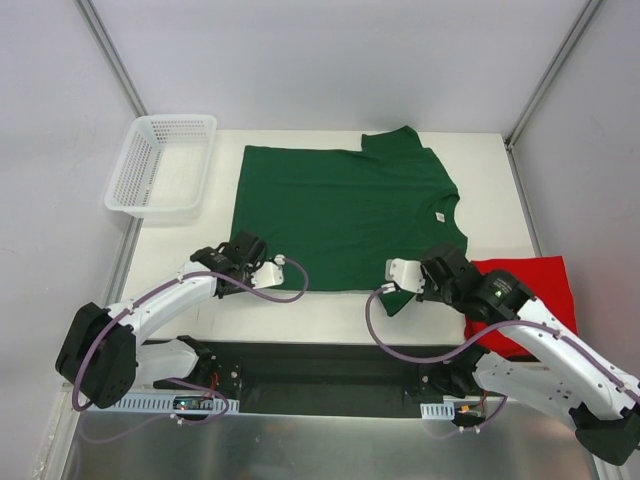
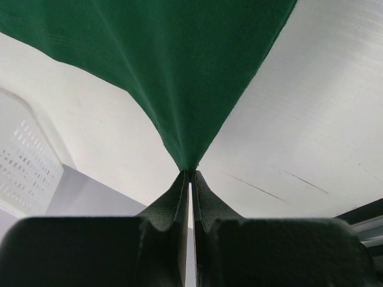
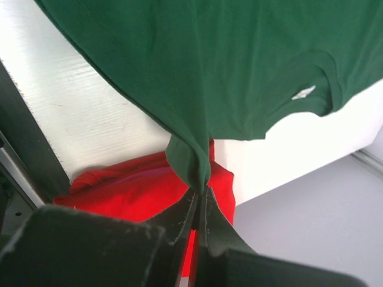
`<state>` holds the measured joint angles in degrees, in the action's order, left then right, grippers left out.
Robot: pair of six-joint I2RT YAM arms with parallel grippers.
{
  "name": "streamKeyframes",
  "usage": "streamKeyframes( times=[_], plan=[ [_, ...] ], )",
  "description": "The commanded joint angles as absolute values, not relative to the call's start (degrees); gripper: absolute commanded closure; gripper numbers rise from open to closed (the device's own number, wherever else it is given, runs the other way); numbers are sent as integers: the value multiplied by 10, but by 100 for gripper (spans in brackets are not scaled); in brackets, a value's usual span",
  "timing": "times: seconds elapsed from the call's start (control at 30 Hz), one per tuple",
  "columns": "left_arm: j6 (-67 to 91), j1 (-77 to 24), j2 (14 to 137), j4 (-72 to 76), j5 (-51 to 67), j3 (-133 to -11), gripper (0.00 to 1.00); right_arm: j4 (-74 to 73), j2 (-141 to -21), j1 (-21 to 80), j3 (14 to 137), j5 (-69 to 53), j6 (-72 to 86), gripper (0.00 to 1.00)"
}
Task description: Fold and stack the t-shirts
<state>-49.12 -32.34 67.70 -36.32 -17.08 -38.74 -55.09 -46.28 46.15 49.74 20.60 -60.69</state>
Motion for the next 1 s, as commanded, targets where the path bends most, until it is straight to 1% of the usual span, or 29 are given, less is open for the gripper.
streamKeyframes(
  times=[0.0, 0.27, 0.47, 0.97],
  plan=[
    [-501, -329, 664, -374, -182, -381, 100, -537, -445, 443, 535, 243, -608, 99],
    [-506, -329, 661, -370, -189, -381, 100, -517, -430, 421, 570, 265, -607, 99],
    [-504, -330, 657, -358, -198, -384, 100, -526, -427, 412, 598, 246, -594, 99],
    [-511, -324, 624, -334, -233, -401, 100, -553, -406, 392, 587, 201, -580, 99]
  ],
)
